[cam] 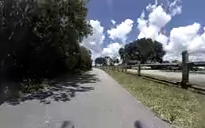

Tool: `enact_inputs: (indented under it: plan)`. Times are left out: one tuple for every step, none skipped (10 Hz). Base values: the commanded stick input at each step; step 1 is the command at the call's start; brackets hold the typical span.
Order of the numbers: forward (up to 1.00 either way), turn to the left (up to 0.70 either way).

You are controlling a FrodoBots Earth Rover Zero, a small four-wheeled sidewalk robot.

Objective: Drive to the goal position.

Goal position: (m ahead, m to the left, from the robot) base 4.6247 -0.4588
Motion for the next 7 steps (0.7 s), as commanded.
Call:
enact_inputs:
  plan:
    - [0.50,0.00]
    - [0.50,0.00]
    - [0.50,0.00]
    - [0.50,0.00]
    - [0.50,0.00]
    - [0.50,0.00]
    - [0.50,0.00]
